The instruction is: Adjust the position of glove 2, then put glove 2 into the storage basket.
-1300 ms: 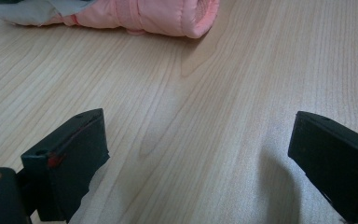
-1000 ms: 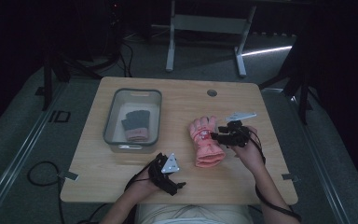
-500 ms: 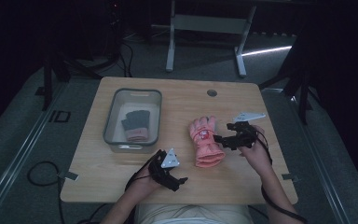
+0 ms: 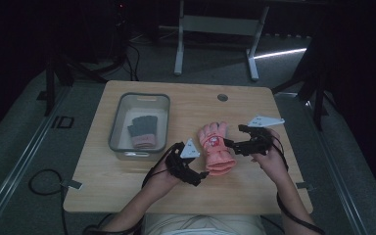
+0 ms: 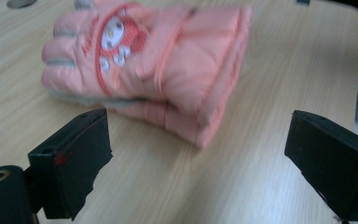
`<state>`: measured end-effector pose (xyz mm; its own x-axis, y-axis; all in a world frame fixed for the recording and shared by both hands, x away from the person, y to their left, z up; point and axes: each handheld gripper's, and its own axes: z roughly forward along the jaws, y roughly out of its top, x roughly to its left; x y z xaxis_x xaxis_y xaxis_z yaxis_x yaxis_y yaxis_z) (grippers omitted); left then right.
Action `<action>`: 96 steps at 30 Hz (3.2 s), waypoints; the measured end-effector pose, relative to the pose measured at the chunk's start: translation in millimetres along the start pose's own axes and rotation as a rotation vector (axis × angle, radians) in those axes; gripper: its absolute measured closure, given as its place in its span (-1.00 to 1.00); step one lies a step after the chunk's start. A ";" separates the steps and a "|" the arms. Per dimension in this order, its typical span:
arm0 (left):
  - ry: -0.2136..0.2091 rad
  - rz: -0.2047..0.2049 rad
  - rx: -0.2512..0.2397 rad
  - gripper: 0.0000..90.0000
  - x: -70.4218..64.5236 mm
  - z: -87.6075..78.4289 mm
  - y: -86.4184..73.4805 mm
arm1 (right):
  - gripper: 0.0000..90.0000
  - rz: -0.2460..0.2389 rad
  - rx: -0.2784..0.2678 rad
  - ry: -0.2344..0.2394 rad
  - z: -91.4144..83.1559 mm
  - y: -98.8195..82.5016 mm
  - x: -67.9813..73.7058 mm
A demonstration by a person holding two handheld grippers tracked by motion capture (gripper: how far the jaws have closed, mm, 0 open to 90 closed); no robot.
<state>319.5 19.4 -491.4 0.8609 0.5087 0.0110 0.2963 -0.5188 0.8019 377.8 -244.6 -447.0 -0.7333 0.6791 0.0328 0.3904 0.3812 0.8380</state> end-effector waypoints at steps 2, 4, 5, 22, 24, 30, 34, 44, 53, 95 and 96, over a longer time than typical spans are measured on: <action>0.013 -0.001 -0.011 -0.84 4.6 1.6 7.5 | -0.76 0.005 -0.007 0.000 1.6 1.2 2.7; 0.028 -0.014 -0.023 -0.83 10.3 4.1 14.6 | -0.76 -0.004 0.013 0.010 4.2 2.7 4.3; 0.023 -0.018 -0.031 -0.82 13.9 6.1 19.0 | -0.70 -0.007 0.017 0.007 5.9 3.5 5.1; 0.125 -0.144 0.090 -0.36 60.3 53.2 45.3 | 0.11 0.079 0.116 -0.134 49.7 0.1 -6.7; 0.121 -0.152 0.142 -0.42 61.9 61.7 40.2 | 0.08 0.082 0.152 -0.131 52.9 -6.2 -6.5; 0.061 -0.263 0.192 -0.47 71.6 78.5 27.5 | -0.09 0.097 0.253 -0.116 65.6 -24.1 -15.7; -0.006 -0.346 0.205 -0.40 79.7 91.8 14.9 | -0.13 0.140 0.287 -0.073 76.2 -34.7 -25.2; -0.141 -0.456 0.199 0.07 89.4 104.9 8.2 | 0.31 0.205 0.292 -0.001 83.7 -39.2 -28.8; -0.103 -0.399 0.194 0.64 79.4 99.0 16.8 | 0.47 0.205 0.256 -0.021 80.8 -37.1 -22.5; 0.114 -0.311 0.137 0.70 94.7 -12.4 81.7 | 0.50 0.088 0.082 0.017 58.8 69.9 11.3; 0.122 -0.313 0.136 0.70 96.1 -16.0 82.1 | 0.50 0.086 0.082 0.019 59.9 72.5 12.3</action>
<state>419.9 36.6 -415.0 0.6665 0.7313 -0.1448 0.5970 -0.4071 0.6913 430.4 -171.1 -418.5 -0.7052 0.6999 0.1133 0.4960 0.3727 0.7843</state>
